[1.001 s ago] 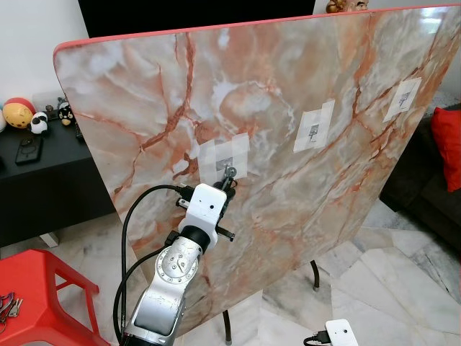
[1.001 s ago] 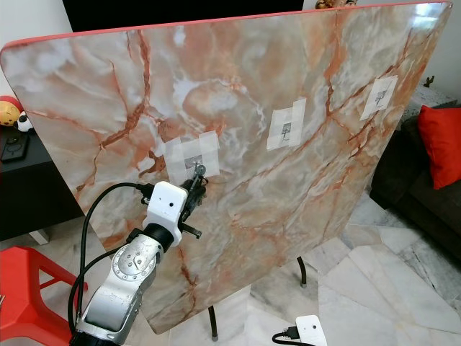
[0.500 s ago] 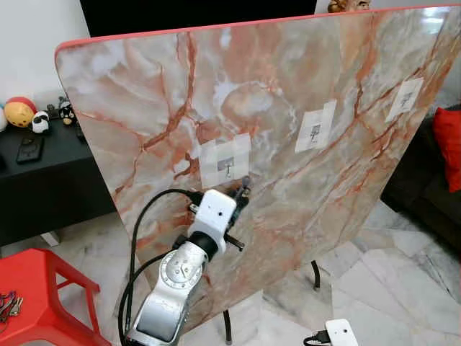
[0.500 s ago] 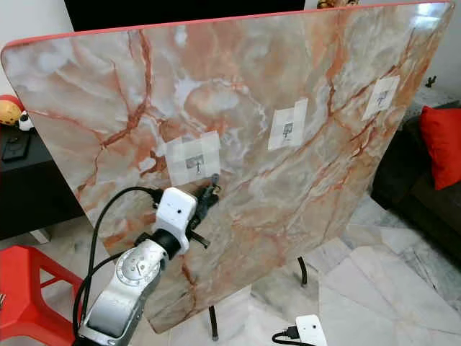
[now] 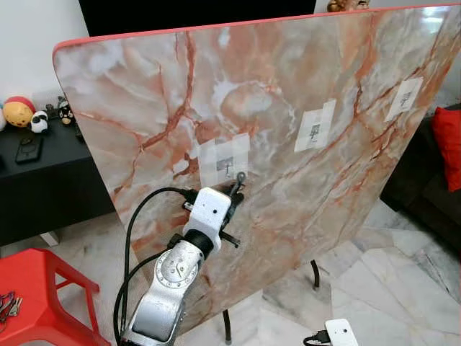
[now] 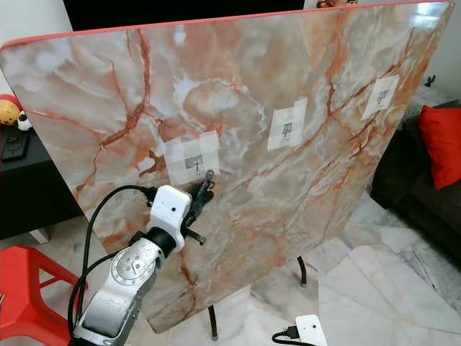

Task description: Hang keys on a hook

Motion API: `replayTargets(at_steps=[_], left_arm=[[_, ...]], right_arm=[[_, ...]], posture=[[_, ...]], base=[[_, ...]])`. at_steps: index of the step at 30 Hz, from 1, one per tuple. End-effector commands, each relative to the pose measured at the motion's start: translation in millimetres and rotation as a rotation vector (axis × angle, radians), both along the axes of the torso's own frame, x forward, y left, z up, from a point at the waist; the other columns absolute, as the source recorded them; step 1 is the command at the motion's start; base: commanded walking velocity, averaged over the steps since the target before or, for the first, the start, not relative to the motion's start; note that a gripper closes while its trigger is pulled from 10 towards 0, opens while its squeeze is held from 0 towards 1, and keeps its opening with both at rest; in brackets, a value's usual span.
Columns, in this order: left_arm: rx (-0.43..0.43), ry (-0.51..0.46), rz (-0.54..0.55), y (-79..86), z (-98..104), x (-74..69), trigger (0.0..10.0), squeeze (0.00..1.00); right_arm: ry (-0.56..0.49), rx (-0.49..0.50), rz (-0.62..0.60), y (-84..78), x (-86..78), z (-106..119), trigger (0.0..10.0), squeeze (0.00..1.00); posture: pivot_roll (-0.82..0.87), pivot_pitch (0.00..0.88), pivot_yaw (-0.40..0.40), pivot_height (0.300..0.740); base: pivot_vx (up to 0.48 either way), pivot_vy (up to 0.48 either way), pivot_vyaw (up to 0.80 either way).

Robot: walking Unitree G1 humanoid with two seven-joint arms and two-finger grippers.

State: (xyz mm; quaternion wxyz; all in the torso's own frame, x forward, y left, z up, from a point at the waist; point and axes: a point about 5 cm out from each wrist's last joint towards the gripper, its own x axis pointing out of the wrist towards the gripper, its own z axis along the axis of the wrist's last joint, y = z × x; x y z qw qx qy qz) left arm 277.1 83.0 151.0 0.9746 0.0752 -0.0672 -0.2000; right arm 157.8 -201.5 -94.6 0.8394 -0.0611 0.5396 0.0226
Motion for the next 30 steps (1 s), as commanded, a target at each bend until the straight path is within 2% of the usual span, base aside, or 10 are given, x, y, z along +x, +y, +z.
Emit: replayTargets(at_steps=[1,18,30], left_arm=[[-0.025,-0.029,0.011,1.2,6.5,-0.9,10.0,0.0],[-0.039,-0.029,0.053,6.4,6.6,0.7,10.0,0.0],[-0.039,0.01,0.071,8.3,-0.9,-0.1,10.0,0.0]], right_arm=[[-0.017,-0.007,-0.003,-2.7,3.8,2.1,10.0,0.0],[-0.016,-0.006,-0.003,-3.0,3.7,2.0,10.0,0.0],[-0.017,-0.006,-0.004,-3.2,3.7,2.1,10.0,0.0]], posture=[[0.07,0.0,-0.089,0.74],[0.07,0.0,-0.09,0.74],[0.07,0.0,-0.089,0.74]], base=[[0.0,0.0,0.0],[0.0,0.0,0.0],[0.0,0.0,0.0]])
